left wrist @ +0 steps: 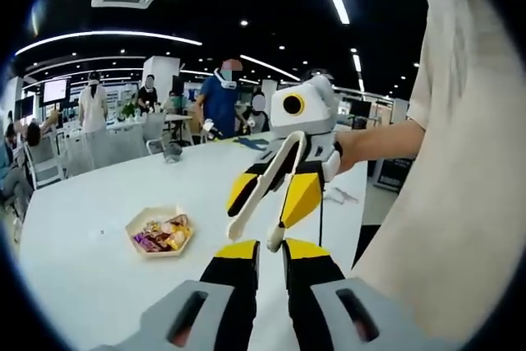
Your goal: Place the target food into the container with the food tongs after gripping and lifting it, then release it inside without dropping or visibly crushing the food.
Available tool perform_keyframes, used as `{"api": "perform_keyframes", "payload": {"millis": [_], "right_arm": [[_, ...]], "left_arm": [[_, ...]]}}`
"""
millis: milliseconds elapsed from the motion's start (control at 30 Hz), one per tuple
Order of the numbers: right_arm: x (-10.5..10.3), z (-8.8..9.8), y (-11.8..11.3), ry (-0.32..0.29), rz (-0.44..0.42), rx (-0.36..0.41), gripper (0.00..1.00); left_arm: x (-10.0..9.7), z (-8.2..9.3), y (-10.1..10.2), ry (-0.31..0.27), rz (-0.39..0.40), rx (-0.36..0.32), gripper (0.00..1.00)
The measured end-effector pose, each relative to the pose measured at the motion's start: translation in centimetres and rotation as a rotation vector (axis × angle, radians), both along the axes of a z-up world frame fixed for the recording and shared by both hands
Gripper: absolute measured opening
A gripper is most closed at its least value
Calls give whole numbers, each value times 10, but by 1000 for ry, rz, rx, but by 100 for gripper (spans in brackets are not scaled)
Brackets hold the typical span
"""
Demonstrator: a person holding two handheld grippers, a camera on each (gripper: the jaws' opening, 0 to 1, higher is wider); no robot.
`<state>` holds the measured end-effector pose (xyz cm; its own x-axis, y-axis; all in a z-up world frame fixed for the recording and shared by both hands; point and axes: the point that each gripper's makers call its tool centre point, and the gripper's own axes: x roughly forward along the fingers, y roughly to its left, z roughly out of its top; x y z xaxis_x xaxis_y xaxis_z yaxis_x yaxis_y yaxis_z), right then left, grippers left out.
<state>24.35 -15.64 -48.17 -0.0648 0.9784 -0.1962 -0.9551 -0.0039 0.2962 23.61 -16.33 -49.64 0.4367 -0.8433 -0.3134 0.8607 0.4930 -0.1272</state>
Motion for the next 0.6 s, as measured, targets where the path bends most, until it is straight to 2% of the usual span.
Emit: {"api": "perform_keyframes", "payload": {"millis": [133,267,600], "right_arm": [[-3,0,1,7,18,2,29],[-7,1,2,29,33,17,29],[-11,3,-2,32,40,22,30]], "left_arm": [[-5,1,-2,9,-19,3,5],[-9,2,-2,5,-27,11,5],[-13,4,-6,6,-63,3,3]]}}
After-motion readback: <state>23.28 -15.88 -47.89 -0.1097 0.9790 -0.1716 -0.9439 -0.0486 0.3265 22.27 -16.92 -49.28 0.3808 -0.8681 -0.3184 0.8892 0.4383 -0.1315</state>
